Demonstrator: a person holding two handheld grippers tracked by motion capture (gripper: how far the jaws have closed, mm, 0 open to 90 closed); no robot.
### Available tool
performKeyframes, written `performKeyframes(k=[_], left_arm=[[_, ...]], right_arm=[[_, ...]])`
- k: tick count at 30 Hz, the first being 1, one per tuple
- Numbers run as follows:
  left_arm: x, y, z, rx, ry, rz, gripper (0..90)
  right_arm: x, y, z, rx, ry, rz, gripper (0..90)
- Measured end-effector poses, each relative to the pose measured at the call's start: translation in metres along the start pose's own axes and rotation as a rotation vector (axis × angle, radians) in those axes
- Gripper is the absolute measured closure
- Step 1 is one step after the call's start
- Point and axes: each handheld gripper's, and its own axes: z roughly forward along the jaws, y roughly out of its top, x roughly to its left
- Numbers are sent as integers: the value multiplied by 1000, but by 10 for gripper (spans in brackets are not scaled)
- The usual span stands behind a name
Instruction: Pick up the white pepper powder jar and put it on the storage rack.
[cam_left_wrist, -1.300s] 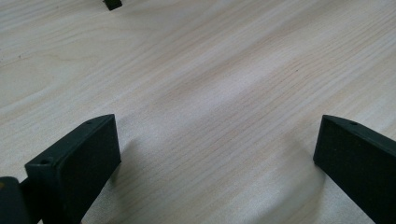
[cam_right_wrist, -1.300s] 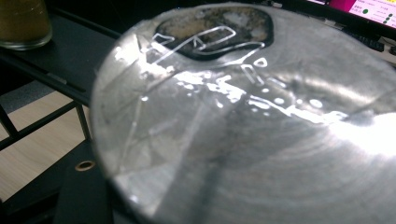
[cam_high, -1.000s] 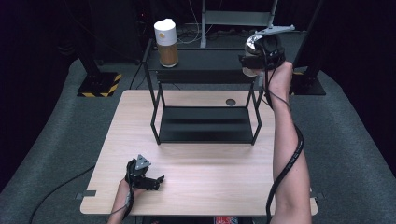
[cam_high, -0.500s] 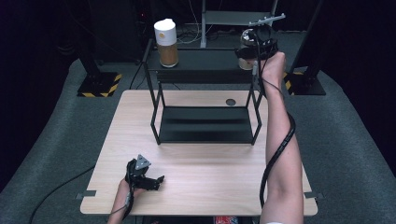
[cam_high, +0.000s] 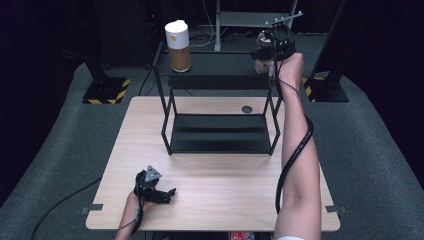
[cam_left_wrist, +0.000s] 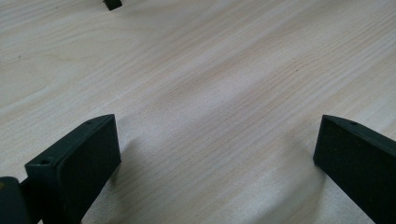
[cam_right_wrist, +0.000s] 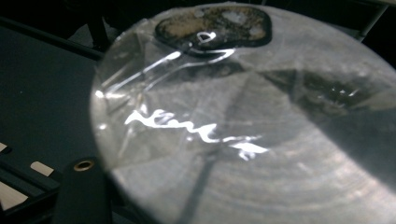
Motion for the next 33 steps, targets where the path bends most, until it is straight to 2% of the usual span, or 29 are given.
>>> performKeyframes(k=[5, 11, 12, 13, 16, 17, 18, 21, 22, 23, 24, 25, 26, 27, 28, 29, 30, 31, 32, 33], left_arm=[[0, 0, 0, 0, 0, 0, 0], [0, 0, 0, 0, 0, 0, 0], [0, 0, 0, 0, 0, 0, 0], [0, 0, 0, 0, 0, 0, 0], [0, 0, 0, 0, 0, 1, 0], [0, 0, 0, 0, 0, 0, 0], [0, 0, 0, 0, 0, 0, 0], [0, 0, 0, 1, 0, 1, 0], [0, 0, 0, 0, 0, 0, 0], [0, 0, 0, 0, 0, 0, 0], [0, 0, 0, 1, 0, 1, 0], [0, 0, 0, -2, 0, -1, 0], [0, 0, 0, -1, 0, -1, 0], [0, 0, 0, -2, 0, -1, 0], [0, 0, 0, -1, 0, -2, 0], [0, 0, 0, -1, 0, -2, 0], [0, 0, 0, -1, 0, -2, 0], [0, 0, 0, -1, 0, -2, 0], [0, 0, 0, -1, 0, -1, 0], [0, 0, 0, -1, 1, -1, 0]], right_arm=[[-7, -3, 2, -7, 17, 40, 298], [-5, -1, 2, 2, 7, 34, 265], [-3, -1, -1, 5, -1, 35, 203], [-2, -1, -3, 9, -5, 29, 191], [0, -3, -11, 20, 6, 5, 71], [0, -3, -11, 20, 6, 5, 71], [5, -6, -20, 26, 2, -24, 19], [7, -13, -28, 23, 10, -43, 2], [12, -26, -40, 14, 4, -69, 0], [12, -26, -40, 14, 4, -69, 0], [14, -33, -46, 10, 10, -84, 0], [19, -49, -58, 1, 19, -111, 0], [19, -49, -58, 1, 19, -111, 0], [21, -59, -64, -2, 27, -127, 0], [27, -82, -73, -10, 41, -152, 0], [27, -82, -73, -10, 41, -152, 0], [32, -111, -78, -10, 57, -169, 0], [35, -127, -79, -5, 60, -169, 0], [35, -127, -79, -5, 60, -169, 0], [43, -162, -77, 15, 68, -179, 0]])
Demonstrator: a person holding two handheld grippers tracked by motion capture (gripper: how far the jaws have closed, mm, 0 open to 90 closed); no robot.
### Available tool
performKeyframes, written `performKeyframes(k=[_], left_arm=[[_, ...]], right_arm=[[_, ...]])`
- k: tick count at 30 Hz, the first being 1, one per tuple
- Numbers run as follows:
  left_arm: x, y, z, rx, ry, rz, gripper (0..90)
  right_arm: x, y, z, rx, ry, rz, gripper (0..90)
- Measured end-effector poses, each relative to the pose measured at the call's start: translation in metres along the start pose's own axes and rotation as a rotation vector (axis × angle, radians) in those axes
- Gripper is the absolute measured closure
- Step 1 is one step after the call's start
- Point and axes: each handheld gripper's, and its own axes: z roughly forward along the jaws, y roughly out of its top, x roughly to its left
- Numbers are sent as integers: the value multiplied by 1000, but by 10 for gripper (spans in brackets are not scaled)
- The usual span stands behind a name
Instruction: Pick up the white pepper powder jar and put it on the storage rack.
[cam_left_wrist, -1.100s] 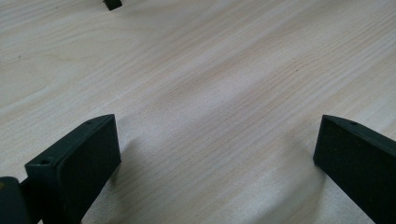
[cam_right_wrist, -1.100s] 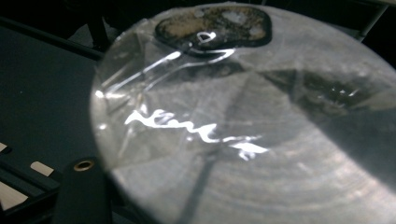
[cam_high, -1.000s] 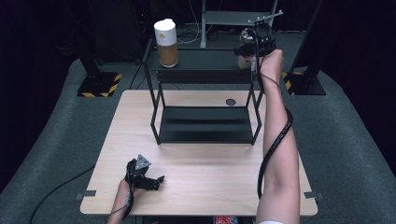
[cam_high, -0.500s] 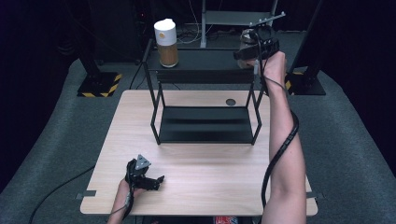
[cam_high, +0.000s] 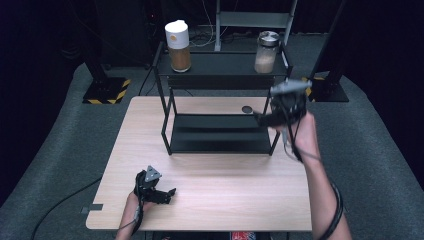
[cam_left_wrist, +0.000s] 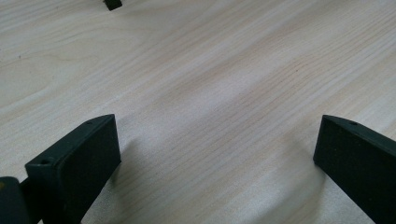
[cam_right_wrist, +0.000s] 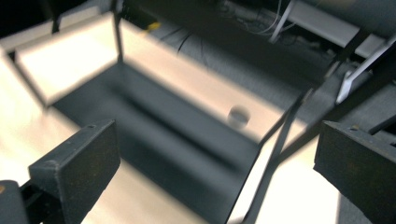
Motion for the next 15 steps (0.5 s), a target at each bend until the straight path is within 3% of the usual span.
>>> performKeyframes(k=[1, 2, 3, 4, 5, 6, 7, 8, 9, 10, 15], left_arm=[[0, 0, 0, 0, 0, 0, 0], [0, 0, 0, 0, 0, 0, 0], [0, 0, 0, -1, 0, 1, 0], [0, 0, 0, 0, 0, 0, 0], [0, 0, 0, -1, 0, -1, 0], [0, 0, 0, -1, 0, -1, 0], [0, 0, 0, -1, 0, -1, 0], [0, 0, 0, -1, 0, -1, 0], [0, 0, 0, -1, 0, -1, 0], [0, 0, 0, -1, 0, -1, 0], [0, 0, 0, 0, -2, 2, 0]], right_arm=[[5, -18, 3, 10, 14, 12, 0], [5, -18, 3, 10, 14, 12, 0], [10, -35, 8, 29, 28, 17, 0], [21, -71, 19, 61, 44, 43, 0], [21, -71, 19, 61, 44, 43, 0], [29, -106, 29, 84, 60, 90, 0], [29, -106, 29, 84, 60, 90, 0], [33, -121, 34, 99, 65, 106, 0], [38, -150, 43, 109, 81, 154, 0], [38, -150, 43, 109, 81, 154, 0], [51, -189, 58, 129, 85, 195, 0]])
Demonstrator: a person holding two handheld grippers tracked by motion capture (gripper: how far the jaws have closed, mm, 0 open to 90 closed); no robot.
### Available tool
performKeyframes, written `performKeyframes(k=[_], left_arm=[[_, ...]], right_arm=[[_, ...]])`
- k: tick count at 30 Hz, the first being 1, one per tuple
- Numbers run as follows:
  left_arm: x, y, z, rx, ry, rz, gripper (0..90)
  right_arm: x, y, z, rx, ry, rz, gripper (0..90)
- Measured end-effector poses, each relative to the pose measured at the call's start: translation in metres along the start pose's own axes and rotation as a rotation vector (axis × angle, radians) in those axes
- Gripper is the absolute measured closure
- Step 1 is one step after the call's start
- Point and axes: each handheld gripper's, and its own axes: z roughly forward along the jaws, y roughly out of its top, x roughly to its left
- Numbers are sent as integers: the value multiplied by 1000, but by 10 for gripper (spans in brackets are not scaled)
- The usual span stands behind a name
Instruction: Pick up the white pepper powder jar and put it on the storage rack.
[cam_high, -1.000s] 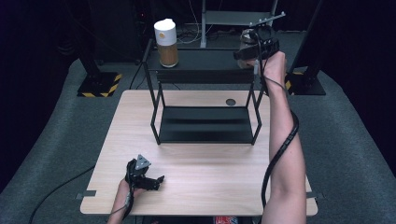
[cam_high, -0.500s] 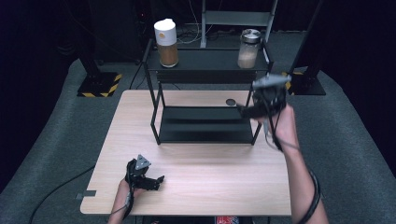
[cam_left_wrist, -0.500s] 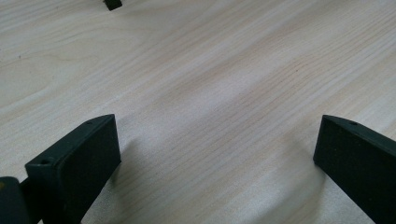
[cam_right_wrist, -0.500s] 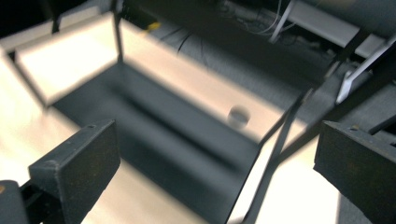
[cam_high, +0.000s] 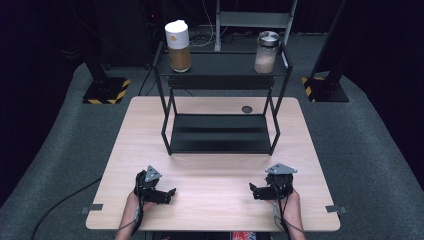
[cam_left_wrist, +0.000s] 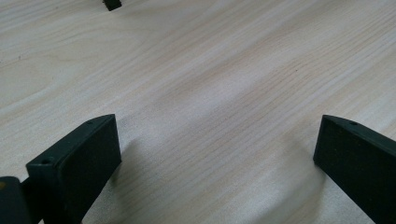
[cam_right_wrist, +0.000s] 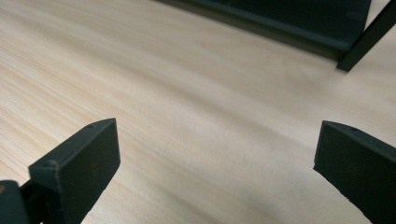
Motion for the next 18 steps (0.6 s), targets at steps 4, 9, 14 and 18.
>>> performKeyframes(k=[4, 9, 14, 18], left_arm=[[0, 0, 0, 0, -3, 4, 0], [0, 0, 0, 1, -4, 4, 0], [0, 0, 0, 1, -4, 5, 0], [0, 0, 0, 0, -3, 4, 0]], right_arm=[[3, -14, 9, 5, -8, 8, 0], [1, -21, 14, 7, -1, 34, 0], [2, -21, 15, 13, -8, 34, 0], [7, -14, 20, 46, -41, 23, 0]])
